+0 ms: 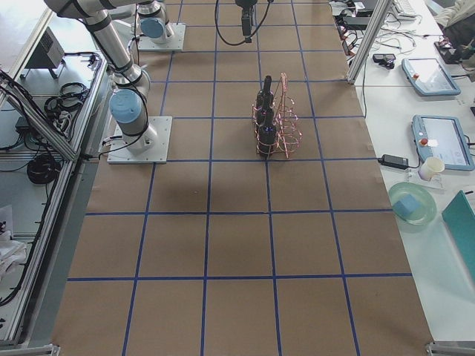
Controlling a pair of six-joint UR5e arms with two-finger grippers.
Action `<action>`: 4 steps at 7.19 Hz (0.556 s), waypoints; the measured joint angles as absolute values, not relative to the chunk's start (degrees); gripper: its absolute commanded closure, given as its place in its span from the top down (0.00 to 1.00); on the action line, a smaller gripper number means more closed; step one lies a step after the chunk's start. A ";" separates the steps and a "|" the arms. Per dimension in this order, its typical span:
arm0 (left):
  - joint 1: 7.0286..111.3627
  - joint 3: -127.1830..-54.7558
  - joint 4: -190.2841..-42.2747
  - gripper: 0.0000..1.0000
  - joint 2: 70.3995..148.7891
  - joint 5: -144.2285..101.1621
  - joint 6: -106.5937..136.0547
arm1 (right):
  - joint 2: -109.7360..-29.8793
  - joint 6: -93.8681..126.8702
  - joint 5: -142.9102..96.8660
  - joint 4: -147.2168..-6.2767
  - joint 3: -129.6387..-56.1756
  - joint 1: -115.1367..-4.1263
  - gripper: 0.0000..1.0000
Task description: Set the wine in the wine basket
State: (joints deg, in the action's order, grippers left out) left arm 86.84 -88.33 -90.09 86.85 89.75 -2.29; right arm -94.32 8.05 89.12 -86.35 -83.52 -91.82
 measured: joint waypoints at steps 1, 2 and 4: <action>86.83 -88.33 -90.11 1.00 86.76 89.82 -2.28 | -92.77 8.31 89.88 -85.44 -81.64 -92.32 1.00; 86.83 -88.33 -90.14 1.00 86.66 89.87 -2.29 | -91.61 8.39 90.93 -84.93 -80.35 -92.96 1.00; 86.83 -88.33 -90.17 1.00 86.71 89.87 -2.30 | -90.87 8.43 91.74 -84.75 -79.66 -93.81 1.00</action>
State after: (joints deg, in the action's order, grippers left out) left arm 86.83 -88.33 -90.17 86.71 89.87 -2.30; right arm -90.87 8.43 91.74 -84.75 -79.66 -93.81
